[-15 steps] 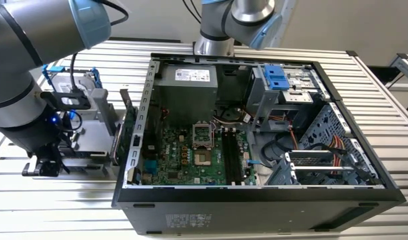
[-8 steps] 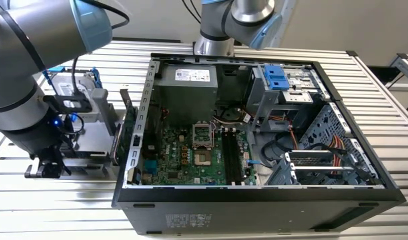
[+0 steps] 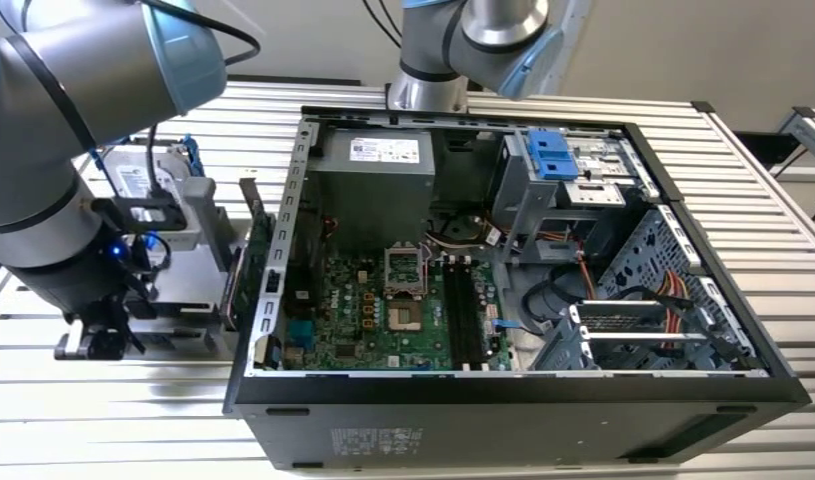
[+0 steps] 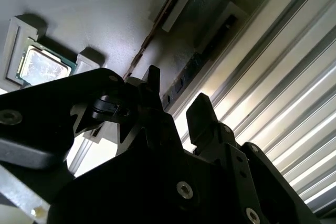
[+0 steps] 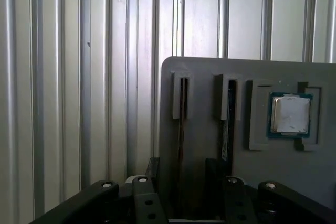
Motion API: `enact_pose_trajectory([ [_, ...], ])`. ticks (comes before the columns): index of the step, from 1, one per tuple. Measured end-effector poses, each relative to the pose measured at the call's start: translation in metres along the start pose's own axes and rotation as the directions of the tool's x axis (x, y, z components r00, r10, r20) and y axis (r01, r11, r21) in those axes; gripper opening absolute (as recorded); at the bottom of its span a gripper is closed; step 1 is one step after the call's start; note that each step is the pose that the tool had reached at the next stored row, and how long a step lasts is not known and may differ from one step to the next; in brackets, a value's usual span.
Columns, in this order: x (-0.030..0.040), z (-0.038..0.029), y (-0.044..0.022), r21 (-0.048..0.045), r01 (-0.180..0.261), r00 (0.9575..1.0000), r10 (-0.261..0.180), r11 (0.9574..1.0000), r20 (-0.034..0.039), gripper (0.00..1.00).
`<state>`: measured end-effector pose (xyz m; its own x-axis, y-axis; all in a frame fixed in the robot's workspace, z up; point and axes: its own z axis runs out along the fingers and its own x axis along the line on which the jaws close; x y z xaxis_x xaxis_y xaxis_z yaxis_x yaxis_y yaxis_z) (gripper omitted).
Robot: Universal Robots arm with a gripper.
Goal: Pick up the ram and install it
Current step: 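Pick up the ram and move it above insertion slot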
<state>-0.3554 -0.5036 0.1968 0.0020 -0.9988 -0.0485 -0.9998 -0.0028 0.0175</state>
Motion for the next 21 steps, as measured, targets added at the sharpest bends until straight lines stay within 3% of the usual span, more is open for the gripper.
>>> enact_pose_trajectory([
  [7,0.0002,0.0044,-0.0001,0.0006,-0.012,0.9999,0.012,0.9999,0.0002,1.0],
  [21,0.0003,0.0068,-0.0001,0.0011,-0.013,0.9999,0.013,0.9999,0.0002,1.0],
])
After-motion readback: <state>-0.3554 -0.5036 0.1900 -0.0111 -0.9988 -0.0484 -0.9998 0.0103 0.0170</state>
